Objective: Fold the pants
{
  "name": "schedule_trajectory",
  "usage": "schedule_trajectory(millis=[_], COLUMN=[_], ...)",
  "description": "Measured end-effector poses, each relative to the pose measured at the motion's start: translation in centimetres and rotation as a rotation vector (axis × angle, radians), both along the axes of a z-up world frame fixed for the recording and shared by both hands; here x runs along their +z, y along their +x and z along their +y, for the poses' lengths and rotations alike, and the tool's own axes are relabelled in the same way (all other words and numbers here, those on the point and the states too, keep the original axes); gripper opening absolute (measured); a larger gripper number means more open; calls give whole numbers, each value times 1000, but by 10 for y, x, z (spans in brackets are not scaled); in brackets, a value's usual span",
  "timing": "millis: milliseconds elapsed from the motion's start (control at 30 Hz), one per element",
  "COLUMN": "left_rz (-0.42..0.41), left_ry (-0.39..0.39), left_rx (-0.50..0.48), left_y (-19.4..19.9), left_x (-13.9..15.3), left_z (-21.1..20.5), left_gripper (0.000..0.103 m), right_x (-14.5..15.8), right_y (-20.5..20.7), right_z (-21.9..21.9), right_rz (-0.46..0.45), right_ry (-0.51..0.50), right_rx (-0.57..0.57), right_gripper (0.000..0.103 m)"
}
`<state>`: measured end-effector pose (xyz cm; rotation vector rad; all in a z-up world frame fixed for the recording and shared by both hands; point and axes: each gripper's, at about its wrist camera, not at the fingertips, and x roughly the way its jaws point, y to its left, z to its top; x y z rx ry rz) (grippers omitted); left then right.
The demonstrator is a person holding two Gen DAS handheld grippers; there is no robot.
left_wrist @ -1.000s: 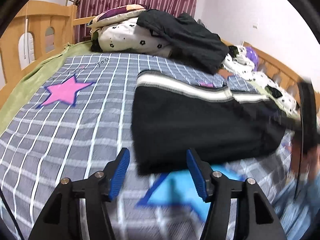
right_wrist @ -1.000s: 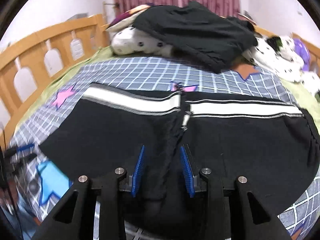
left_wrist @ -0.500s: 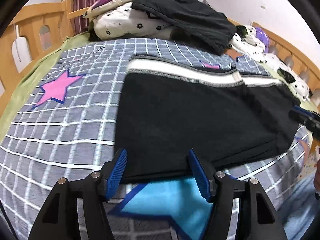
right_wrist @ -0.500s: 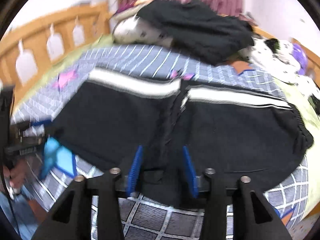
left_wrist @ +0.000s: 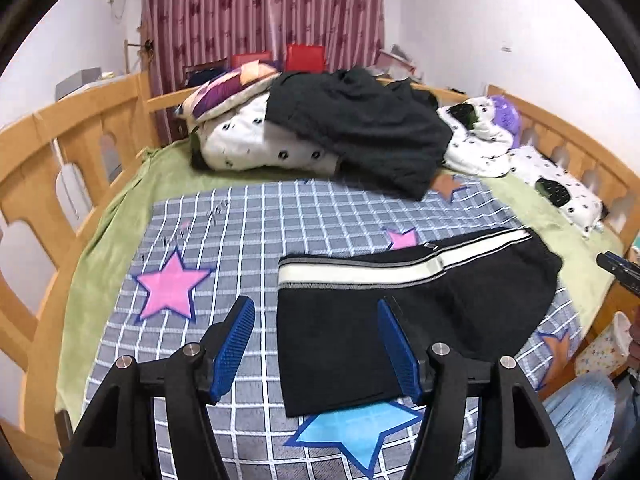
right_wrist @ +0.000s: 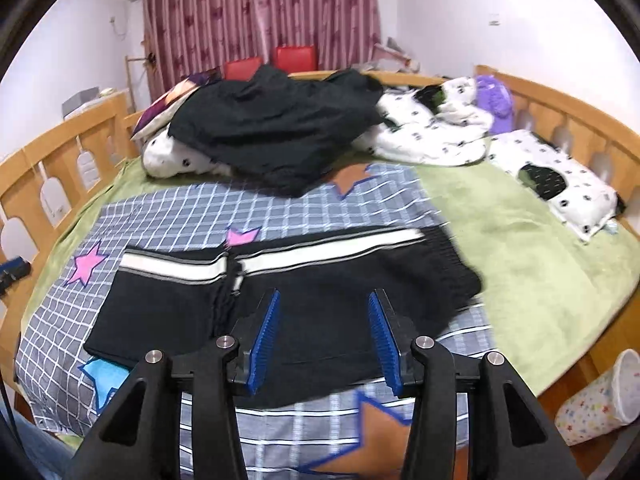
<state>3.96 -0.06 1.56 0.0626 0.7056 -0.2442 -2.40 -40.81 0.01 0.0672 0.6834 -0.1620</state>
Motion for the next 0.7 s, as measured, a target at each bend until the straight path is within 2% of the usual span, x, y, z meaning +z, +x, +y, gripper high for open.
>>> schedule_trajectory(millis=[67, 167, 267, 400, 533, 700], left_rz=[-15, -31, -5, 43, 178, 277], left_ry=[16, 25, -43, -102, -189, -206], left_rx=[-13, -28, -31, -23, -32, -38], left_y=[5, 17, 42, 77, 111, 140], left_x=[12, 16, -4, -56, -129, -195], left_z=[2, 3, 7, 9, 14, 19], left_gripper=[62, 64, 68, 68, 67, 66], right_x=[10, 21, 11, -39, -101, -163], right_y=[-4, -7, -2, 17, 43, 76], right_z=[-11, -27, -46, -69, -100, -136], right_rz=[-10, -36, -33, 46, 121, 156], right_ry=[-7, 16, 35, 74, 134, 240], right_rx=[-13, -25, -45, -92, -146, -214], right_gripper=[57, 68, 71, 71, 71, 71])
